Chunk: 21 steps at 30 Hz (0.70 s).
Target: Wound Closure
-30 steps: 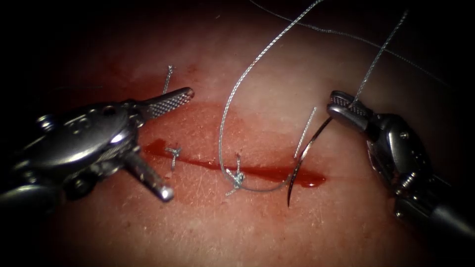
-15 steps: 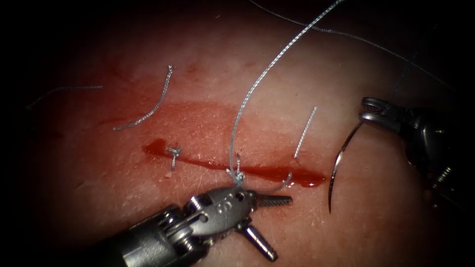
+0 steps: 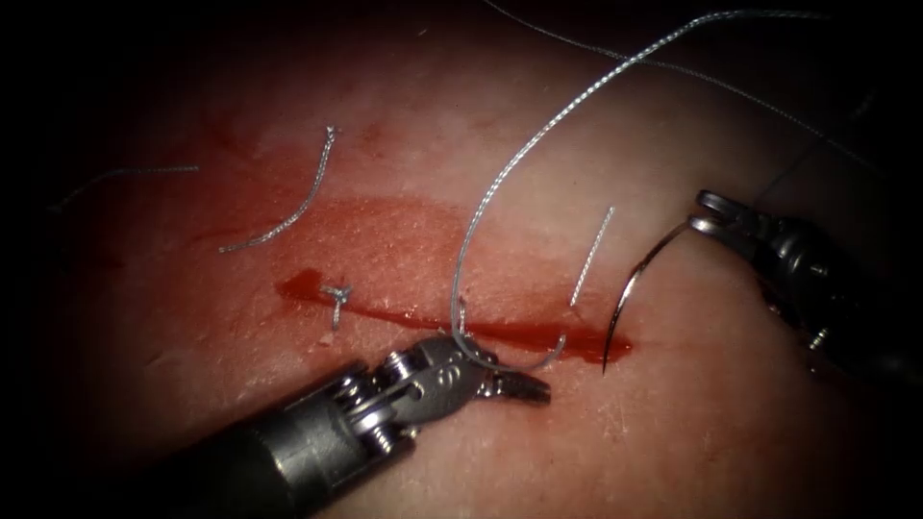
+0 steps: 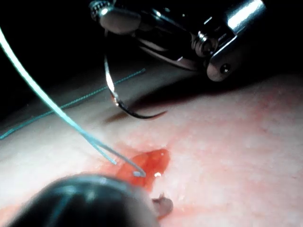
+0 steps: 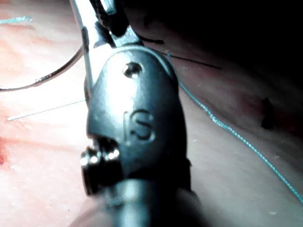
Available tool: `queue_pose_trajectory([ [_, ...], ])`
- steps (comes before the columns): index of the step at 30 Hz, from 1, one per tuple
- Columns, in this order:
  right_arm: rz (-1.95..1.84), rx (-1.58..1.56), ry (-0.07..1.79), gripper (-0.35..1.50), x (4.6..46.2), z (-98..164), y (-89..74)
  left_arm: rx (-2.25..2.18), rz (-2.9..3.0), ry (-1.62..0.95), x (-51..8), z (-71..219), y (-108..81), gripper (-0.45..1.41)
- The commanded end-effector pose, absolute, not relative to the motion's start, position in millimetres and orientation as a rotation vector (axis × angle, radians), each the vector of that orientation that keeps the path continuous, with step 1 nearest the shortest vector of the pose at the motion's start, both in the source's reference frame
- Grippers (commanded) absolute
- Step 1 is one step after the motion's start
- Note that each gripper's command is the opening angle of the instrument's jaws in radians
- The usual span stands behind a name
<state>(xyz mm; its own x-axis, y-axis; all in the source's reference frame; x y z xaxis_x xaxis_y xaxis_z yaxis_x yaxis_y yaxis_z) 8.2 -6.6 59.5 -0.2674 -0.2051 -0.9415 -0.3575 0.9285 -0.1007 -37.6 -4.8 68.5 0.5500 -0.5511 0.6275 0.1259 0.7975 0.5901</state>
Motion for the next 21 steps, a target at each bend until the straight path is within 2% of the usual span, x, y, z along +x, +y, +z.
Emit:
queue_pose_trajectory([
  [1, 0.147, -0.416, 1.862, -0.35, 8.8, 58.8, -5.7, 0.483, -0.442, -0.915, -37.8, 67.7, -2.8, -0.45],
  [9, 0.122, -0.399, 1.873, -0.35, 9.1, 58.7, -5.9, 0.299, -0.494, -0.793, -37.6, 64.9, 0.7, -0.45],
  [14, 0.112, -0.389, 1.879, -0.35, 9.6, 58.6, -5.9, 0.349, -0.424, -0.613, -37.9, 67.0, -1.4, -0.45],
  [21, 0.104, -0.372, 1.891, -0.35, 9.8, 58.4, -5.9, 0.382, -0.387, -0.564, -37.8, 69.6, -1.7, -0.45],
])
